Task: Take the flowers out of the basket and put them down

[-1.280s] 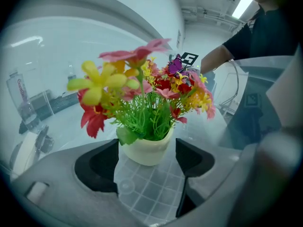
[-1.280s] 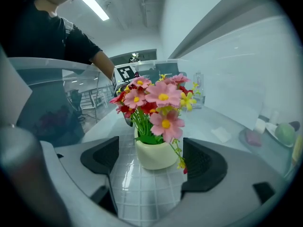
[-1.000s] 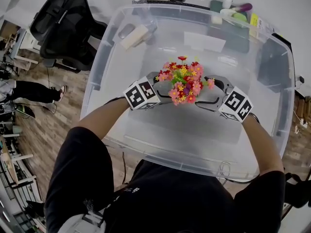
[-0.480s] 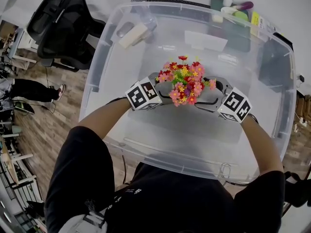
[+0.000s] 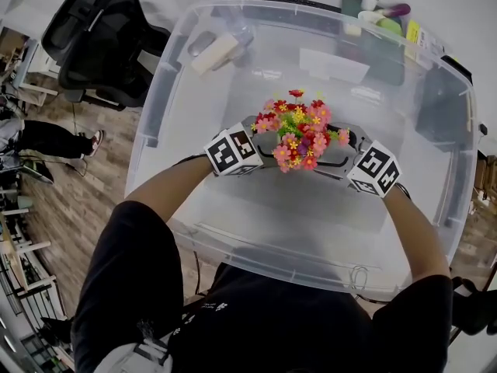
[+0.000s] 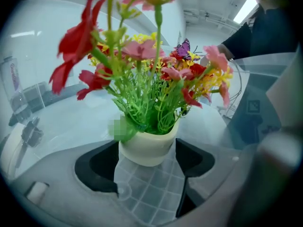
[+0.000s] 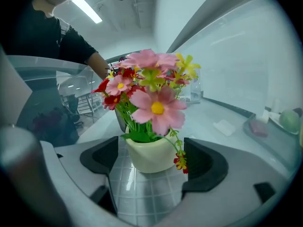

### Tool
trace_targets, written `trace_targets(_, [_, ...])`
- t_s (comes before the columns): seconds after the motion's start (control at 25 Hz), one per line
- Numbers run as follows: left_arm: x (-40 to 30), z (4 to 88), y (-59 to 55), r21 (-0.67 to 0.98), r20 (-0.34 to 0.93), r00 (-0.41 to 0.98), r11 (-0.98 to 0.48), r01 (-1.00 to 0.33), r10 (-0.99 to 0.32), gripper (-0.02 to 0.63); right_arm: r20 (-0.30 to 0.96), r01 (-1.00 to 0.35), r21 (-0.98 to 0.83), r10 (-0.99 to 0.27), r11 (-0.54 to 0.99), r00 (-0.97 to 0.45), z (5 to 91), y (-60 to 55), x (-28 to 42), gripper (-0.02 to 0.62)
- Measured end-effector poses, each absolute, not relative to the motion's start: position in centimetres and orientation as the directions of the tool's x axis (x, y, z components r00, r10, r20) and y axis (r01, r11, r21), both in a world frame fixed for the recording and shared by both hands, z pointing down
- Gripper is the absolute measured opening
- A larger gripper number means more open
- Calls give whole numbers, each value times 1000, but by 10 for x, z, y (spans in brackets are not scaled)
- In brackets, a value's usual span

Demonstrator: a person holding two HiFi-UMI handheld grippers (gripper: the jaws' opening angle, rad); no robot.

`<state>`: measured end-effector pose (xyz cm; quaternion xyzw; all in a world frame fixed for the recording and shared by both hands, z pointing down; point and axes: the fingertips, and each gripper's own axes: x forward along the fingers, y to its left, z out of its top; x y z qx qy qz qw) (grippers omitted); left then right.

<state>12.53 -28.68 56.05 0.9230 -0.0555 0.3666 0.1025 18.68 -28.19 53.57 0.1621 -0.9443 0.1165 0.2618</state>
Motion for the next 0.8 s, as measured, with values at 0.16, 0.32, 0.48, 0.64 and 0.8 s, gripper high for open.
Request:
trace_targets(0.16, [124, 565, -285, 164, 692, 721, -970, -180, -17, 363, 542, -375, -142, -245, 916, -804, 543, -283, 189, 423])
trace_targets(0.32, [124, 568, -285, 188, 686, 727, -963, -193, -11, 364, 541, -382, -157, -244, 911, -805, 546, -284, 189, 423])
trace_targets(0.48, [122, 570, -287, 185, 688, 726, -962, -199, -18, 364, 533, -403, -168, -261, 899, -805, 548, -289, 194, 423])
trace_targets(0.64, [122, 571, -288, 184, 688, 725, -962, -202, -20, 363, 533, -413, -190, -260, 891, -805, 550, -288, 199, 423])
trace_targets(0.8, [123, 570, -287, 188, 685, 728, -961, -201, -19, 363, 551, -411, -219, -236, 885, -800, 557, -282, 204, 434])
